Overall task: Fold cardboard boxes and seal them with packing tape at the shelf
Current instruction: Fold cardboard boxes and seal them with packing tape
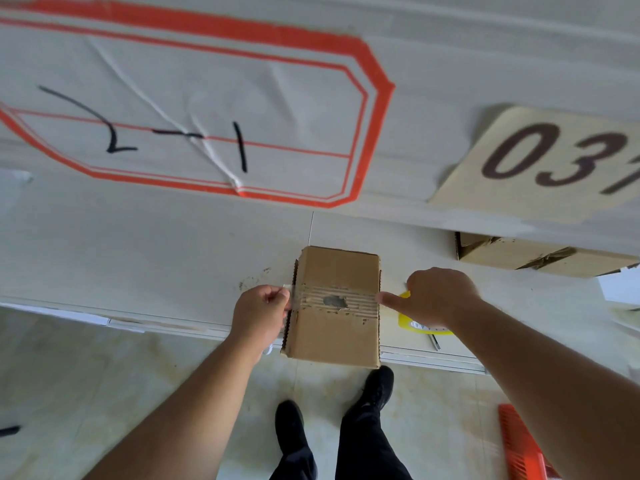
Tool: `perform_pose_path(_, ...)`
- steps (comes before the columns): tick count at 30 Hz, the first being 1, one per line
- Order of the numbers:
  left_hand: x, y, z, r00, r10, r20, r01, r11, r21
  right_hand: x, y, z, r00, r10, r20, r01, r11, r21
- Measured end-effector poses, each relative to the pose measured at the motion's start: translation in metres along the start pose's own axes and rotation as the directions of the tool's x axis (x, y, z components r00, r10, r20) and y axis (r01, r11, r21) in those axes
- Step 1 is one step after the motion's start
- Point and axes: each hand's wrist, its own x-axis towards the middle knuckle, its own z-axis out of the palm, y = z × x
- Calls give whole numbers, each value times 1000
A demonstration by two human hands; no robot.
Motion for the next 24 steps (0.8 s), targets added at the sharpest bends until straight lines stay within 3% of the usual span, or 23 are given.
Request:
perform_pose_path(13,-4,-1,29,999,13,-41,-7,990,144,-1,-10,4,997,48,61,-47,999,-4)
perform_pose_path(17,-3,-3,26,993,93,-77,-64,947,315,2,-8,5,994,66,83,-68,998,14)
perform_pose_path(20,-8,-11,19,982,179,-52,-123,831,542,3,-8,7,994,72,85,-73,997,17)
perform_pose_path(22,-20,-11,20,932,338,-131,-228,828,513,4,-8,7,994,69,85,-71,997,18)
perform_pose_path(24,-35,-6,26,952,287,-103,-240,914,328,4,-8,7,994,69,81,-72,997,26)
